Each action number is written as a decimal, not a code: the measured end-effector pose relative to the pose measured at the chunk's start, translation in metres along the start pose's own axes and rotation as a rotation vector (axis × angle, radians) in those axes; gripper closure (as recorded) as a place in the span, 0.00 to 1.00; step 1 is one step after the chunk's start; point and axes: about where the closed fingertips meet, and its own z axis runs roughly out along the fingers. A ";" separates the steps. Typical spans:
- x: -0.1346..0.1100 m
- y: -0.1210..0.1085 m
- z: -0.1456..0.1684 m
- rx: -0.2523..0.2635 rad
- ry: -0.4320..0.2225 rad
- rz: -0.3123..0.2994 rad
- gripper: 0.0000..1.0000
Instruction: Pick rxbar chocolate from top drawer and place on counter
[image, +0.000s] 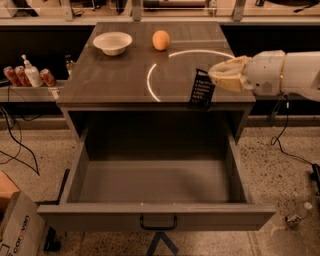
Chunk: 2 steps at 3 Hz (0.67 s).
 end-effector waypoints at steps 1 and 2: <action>-0.018 -0.057 0.022 0.083 0.024 0.003 1.00; -0.008 -0.101 0.057 0.134 0.062 0.037 1.00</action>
Offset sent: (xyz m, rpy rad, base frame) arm 0.1914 0.0072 0.0059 -0.0369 0.0358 -0.2461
